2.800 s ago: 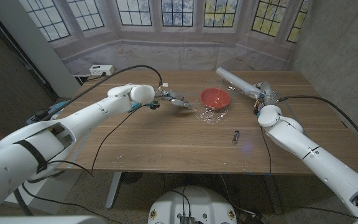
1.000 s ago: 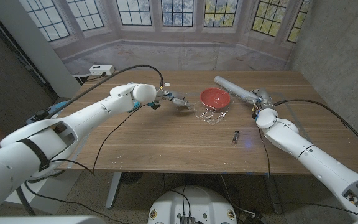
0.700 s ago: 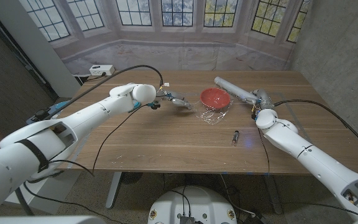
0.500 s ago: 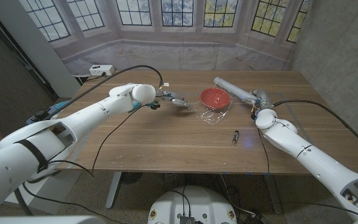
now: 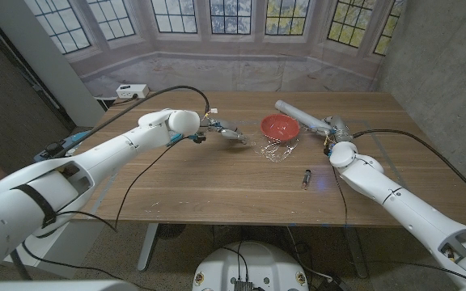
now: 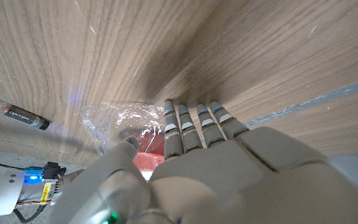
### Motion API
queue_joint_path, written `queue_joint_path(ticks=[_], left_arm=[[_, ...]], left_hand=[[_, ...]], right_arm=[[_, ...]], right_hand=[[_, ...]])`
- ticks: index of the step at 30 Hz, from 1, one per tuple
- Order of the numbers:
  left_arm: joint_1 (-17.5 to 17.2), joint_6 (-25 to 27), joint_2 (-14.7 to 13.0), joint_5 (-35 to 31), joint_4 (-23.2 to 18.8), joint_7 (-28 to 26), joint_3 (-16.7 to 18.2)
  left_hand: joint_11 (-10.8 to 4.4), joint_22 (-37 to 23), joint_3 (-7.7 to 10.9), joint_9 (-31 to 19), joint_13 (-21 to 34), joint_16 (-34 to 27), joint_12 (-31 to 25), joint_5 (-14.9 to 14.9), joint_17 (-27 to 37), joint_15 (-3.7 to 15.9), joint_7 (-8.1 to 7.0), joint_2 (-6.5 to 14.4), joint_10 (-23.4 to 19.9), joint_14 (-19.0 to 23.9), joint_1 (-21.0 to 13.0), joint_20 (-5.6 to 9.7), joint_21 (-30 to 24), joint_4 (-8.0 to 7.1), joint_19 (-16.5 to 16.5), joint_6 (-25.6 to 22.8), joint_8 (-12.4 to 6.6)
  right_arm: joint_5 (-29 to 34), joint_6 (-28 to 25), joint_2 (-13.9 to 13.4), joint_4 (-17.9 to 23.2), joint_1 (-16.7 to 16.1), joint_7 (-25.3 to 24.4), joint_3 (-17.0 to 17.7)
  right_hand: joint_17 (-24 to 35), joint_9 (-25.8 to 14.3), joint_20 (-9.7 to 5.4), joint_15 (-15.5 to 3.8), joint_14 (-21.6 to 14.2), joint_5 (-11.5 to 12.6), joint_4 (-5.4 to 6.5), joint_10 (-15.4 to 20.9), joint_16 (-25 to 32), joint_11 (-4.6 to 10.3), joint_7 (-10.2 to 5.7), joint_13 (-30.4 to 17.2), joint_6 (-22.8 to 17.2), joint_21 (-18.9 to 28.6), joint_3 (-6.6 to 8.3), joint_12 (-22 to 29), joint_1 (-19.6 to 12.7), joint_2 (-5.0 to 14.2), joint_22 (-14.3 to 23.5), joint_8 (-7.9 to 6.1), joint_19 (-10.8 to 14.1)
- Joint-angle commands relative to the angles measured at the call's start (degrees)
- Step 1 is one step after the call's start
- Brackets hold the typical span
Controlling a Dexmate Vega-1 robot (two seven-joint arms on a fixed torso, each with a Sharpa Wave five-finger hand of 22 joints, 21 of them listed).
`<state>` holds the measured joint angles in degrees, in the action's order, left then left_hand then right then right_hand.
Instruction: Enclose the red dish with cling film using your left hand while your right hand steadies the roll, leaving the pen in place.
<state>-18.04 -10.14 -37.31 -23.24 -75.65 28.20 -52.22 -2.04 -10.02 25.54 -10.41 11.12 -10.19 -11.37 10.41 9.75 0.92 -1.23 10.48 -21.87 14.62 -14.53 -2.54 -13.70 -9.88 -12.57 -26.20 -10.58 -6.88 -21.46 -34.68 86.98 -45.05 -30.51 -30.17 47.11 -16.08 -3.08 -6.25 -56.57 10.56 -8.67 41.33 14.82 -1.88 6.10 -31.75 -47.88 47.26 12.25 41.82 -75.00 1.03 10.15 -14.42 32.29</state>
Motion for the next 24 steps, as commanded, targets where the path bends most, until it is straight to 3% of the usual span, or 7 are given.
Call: queue_joint_path(ticks=[1,19,24], left_arm=[[-2.3,2.6,-2.4,0.0,-4.5,0.5,1.4],[-5.6,5.1,-4.4,-0.4,-10.2,0.3,3.0],[-6.1,6.1,-4.6,-0.5,-11.7,0.6,3.4]], left_hand=[[0.2,-0.3,0.46,-0.2,0.1,-0.1,-0.2,0.3,0.3,-0.28,-0.02,-0.1,0.2,-0.3,0.4,-0.09,0.0,0.13,-0.3,0.0,-0.1],[0.39,-0.2,0.83,-0.2,0.1,-0.1,-0.2,0.3,0.2,-0.41,0.05,-0.2,0.3,-0.4,0.9,-0.07,0.2,0.22,-0.5,0.0,-0.11],[0.37,-0.2,0.92,-0.2,0.1,-0.1,-0.2,0.3,0.2,-0.41,0.07,-0.2,0.4,-0.5,1.1,-0.08,0.2,0.24,-0.5,0.0,-0.13]], right_arm=[[0.5,1.2,0.8,-0.7,0.4,0.2,-0.8],[0.6,-0.1,-0.8,4.6,-3.1,-1.1,0.6],[0.2,-0.7,-1.6,5.9,-3.8,-0.4,0.9]], right_hand=[[0.2,-0.1,-2.06,-7.14,-2.3,0.4,0.17,8.3,-0.2,8.06,-9.71,-0.1,-9.9,0.3,0.23,0.3,0.2,7.61,0.1,-0.27,-0.2],[0.4,-0.1,-1.99,-7.08,-2.0,0.4,0.13,7.9,-0.5,8.19,-9.85,-0.5,-9.7,0.4,0.25,0.2,0.2,7.62,0.0,-0.16,-0.3],[0.5,-0.2,-1.55,-6.54,-0.4,0.3,0.26,5.8,-1.2,7.95,-9.81,-0.4,-7.5,0.1,0.1,-0.8,0.4,7.63,0.0,0.73,-1.1]])
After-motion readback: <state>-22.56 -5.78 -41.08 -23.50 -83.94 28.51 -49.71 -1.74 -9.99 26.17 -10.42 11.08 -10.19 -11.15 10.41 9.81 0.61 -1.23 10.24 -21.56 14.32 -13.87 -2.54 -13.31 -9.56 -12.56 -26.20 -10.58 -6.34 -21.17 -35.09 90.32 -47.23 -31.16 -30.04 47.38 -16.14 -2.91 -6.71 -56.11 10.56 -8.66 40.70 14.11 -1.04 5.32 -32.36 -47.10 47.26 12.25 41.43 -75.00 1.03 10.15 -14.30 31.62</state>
